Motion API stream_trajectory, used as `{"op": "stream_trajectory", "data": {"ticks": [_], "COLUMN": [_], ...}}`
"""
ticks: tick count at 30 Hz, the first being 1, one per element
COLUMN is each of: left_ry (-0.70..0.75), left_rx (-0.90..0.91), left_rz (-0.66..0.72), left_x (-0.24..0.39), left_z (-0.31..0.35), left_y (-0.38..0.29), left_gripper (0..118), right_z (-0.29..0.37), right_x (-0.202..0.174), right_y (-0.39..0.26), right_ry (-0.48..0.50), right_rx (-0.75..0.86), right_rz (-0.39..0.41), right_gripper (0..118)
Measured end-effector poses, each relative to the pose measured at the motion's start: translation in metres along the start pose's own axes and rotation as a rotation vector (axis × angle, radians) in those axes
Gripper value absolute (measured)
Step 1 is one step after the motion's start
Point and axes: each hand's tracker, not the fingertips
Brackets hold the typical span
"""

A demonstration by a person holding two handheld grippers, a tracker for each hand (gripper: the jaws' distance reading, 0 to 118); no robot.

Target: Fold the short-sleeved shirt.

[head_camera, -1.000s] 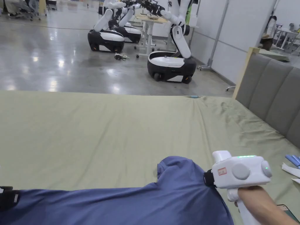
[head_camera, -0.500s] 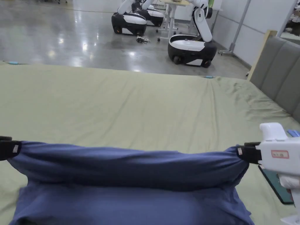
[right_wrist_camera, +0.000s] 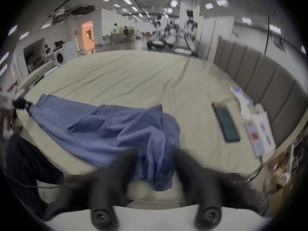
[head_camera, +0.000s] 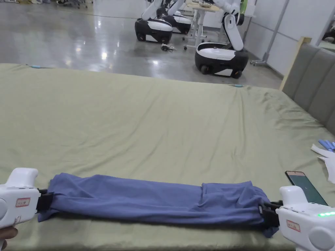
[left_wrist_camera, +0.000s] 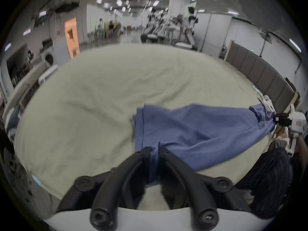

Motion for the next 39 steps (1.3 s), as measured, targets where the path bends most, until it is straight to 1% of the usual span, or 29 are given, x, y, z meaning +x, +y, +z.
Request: {"op": "stream_trajectory", "data": {"ticks": [1, 2, 3, 4, 5, 6, 7, 8, 9, 10, 11, 12, 13, 14, 15, 16, 19, 20, 21, 22, 24, 25, 26, 29, 33, 34, 35, 37, 39], "left_ry": [0.019, 0.045, 0.079, 0.103, 0.111, 0.134, 0.187, 0.196, 0.148, 0.111, 0.107, 0.114, 0.053, 0.006, 0.026, -0.016, -0.143, -0.186, -0.230, -0.273, -0.346, -0.402, -0.503, -0.741, -0.815, -0.857, -0.960, -1.055, -1.153], "left_rx": [0.030, 0.076, 0.179, 0.263, 0.347, 0.415, 0.409, 0.390, 0.357, 0.353, 0.364, 0.339, 0.304, 0.275, 0.271, 0.253, 0.185, 0.176, 0.146, 0.130, 0.091, 0.080, 0.041, -0.059, -0.193, -0.167, -0.091, -0.106, -0.131], "left_rz": [-0.026, -0.074, -0.109, -0.135, -0.157, -0.174, -0.155, -0.112, -0.053, -0.005, 0.056, 0.121, 0.149, 0.194, 0.234, 0.247, 0.326, 0.340, 0.370, 0.397, 0.403, 0.417, 0.455, 0.658, 0.748, 0.773, 0.805, 0.907, 0.922], "left_x": [0.005, 0.011, 0.019, 0.019, 0.024, 0.027, 0.029, 0.035, 0.032, 0.028, 0.023, 0.011, 0.000, -0.012, -0.022, -0.034, -0.063, -0.073, -0.083, -0.092, -0.102, -0.107, -0.114, -0.122, -0.137, -0.141, -0.145, -0.141, -0.134], "left_z": [0.011, 0.025, 0.044, 0.055, 0.070, 0.083, 0.091, 0.106, 0.109, 0.111, 0.110, 0.098, 0.094, 0.088, 0.085, 0.073, 0.060, 0.050, 0.042, 0.035, 0.022, 0.016, 0.008, -0.022, -0.078, -0.088, -0.093, -0.107, -0.124], "left_y": [0.002, 0.002, 0.001, -0.006, -0.010, -0.015, -0.019, -0.022, -0.026, -0.030, -0.035, -0.039, -0.040, -0.042, -0.044, -0.042, -0.038, -0.034, -0.032, -0.030, -0.027, -0.024, -0.022, -0.022, -0.045, -0.050, -0.051, -0.049, -0.042], "left_gripper": [50, 58, 75, 94, 103, 104, 104, 102, 92, 62, 14, 4, 4, 4, 4, 4, 5, 10, 29, 50, 98, 110, 113, 113, 113, 112, 112, 112, 112], "right_z": [0.006, 0.022, 0.041, 0.055, 0.067, 0.089, 0.103, 0.115, 0.124, 0.130, 0.136, 0.140, 0.141, 0.134, 0.133, 0.132, 0.123, 0.118, 0.112, 0.110, 0.101, 0.099, 0.098, 0.089, 0.077, 0.076, 0.074, 0.068, 0.059], "right_x": [-0.002, -0.007, -0.011, -0.016, -0.023, -0.035, -0.043, -0.052, -0.062, -0.068, -0.072, -0.072, -0.073, -0.078, -0.084, -0.087, -0.095, -0.097, -0.098, -0.102, -0.111, -0.115, -0.124, -0.134, -0.142, -0.148, -0.152, -0.159, -0.163], "right_y": [0.002, 0.003, 0.006, 0.009, 0.011, 0.011, 0.011, 0.012, 0.015, 0.016, 0.017, 0.019, 0.021, 0.022, 0.022, 0.022, 0.020, 0.021, 0.022, 0.021, 0.025, 0.027, 0.031, 0.037, 0.046, 0.049, 0.052, 0.056, 0.062], "right_ry": [-0.012, 0.011, 0.063, 0.068, 0.076, 0.090, 0.108, 0.105, 0.101, 0.088, 0.102, 0.171, 0.251, 0.269, 0.229, 0.229, 0.248, 0.285, 0.313, 0.303, 0.292, 0.289, 0.288, 0.310, 0.315, 0.321, 0.327, 0.331, 0.359], "right_rx": [0.012, 0.022, 0.133, 0.172, 0.202, 0.250, 0.294, 0.326, 0.347, 0.352, 0.351, 0.342, 0.306, 0.278, 0.290, 0.283, 0.252, 0.224, 0.204, 0.210, 0.186, 0.185, 0.181, 0.170, 0.153, 0.149, 0.149, 0.146, 0.129], "right_rz": [0.027, 0.025, 0.002, -0.009, -0.012, -0.007, -0.003, -0.002, 0.001, -0.018, -0.053, -0.103, -0.131, -0.152, -0.132, -0.115, -0.102, -0.108, -0.121, -0.121, -0.111, -0.112, -0.113, -0.137, -0.116, -0.111, -0.102, -0.088, -0.089], "right_gripper": [118, 118, 116, 113, 113, 112, 107, 91, 42, 4, 0, 0, 0, 0, 0, 0, 0, 0, 0, 0, 0, 0, 0, 0, 0, 0, 0, 0, 0]}}
